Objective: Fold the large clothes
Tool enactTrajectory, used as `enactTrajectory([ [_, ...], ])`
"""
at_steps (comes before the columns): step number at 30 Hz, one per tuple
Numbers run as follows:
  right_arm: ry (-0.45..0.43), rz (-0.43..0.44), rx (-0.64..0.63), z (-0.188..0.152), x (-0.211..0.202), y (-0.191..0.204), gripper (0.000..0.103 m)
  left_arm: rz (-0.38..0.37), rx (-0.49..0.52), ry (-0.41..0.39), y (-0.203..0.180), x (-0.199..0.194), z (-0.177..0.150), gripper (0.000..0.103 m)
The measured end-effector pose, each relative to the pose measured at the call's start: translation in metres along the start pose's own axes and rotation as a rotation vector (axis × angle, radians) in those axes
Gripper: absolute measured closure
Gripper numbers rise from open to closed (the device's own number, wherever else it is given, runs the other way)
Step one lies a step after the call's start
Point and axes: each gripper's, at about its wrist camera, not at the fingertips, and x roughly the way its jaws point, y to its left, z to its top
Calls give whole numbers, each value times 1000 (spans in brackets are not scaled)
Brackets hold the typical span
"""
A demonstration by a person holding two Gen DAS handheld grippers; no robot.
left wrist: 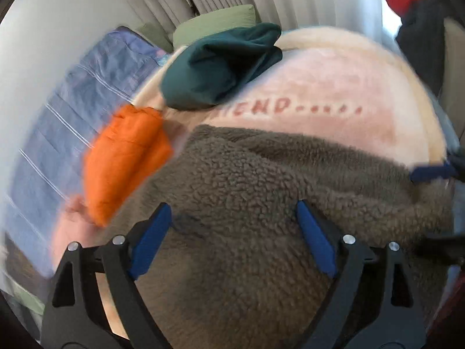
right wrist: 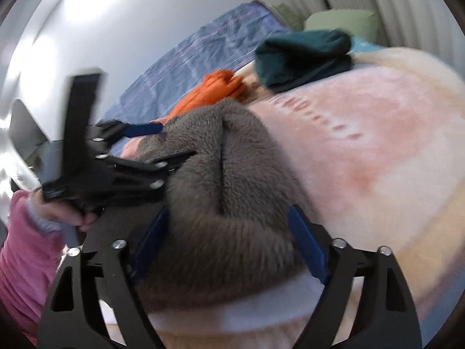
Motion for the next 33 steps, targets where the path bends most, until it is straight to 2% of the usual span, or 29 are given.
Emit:
enactTrajectory([
  [1, -25, 30, -21, -4, -15, -3, 49, -28, -50, 22, 9, 4, 5, 8],
  [2, -32, 50, -47, -8, -25, -4, 61, -37, -55, 22, 13, 5, 5, 6],
  [4, -7, 70, -72, -16, -30, -6, 67, -51, -55, 16, 17, 6, 2, 5],
  [7, 46, 115, -1, -30, -13, -14, 68, -44, -53, 9, 18, 6, 0, 5],
  [10, 6, 145, 62, -26, -25, -28, 68, 18, -15, -9, 4, 2, 1, 5],
  [12, -19, 137, 92, -21, -45, -39, 68, 26, -13, -7, 3, 2, 2, 5],
  [14, -10, 178, 74, -17, -51, -39, 68, 12, -23, 2, 5, 4, 2, 5],
  [17, 147, 376, -28, -30, -39, -17, 68, -8, -34, 10, 7, 7, 3, 5],
  [22, 271, 429, -71, -57, 21, 21, 70, 1, -2, 13, 2, 6, 4, 9],
  [24, 281, 476, -43, -56, 39, 28, 76, 11, 11, 17, 0, 6, 5, 10],
  [27, 294, 505, -44, -51, 58, 39, 76, 14, 17, 17, 0, 6, 6, 9],
  [28, 327, 533, -32, -53, 67, 43, 77, 11, 14, 15, 1, 7, 6, 9],
  [29, 396, 590, -23, -60, 80, 50, 85, 7, 0, 12, 2, 10, 7, 9],
  [30, 450, 613, -37, -70, 93, 62, 86, 1, -15, 16, 3, 12, 8, 9],
  [32, 434, 527, -151, -81, 100, 88, 87, -8, -44, 31, -1, 22, 8, 8],
  [33, 432, 515, -168, -80, 100, 91, 87, 21, -16, 29, -8, 26, 8, 8],
])
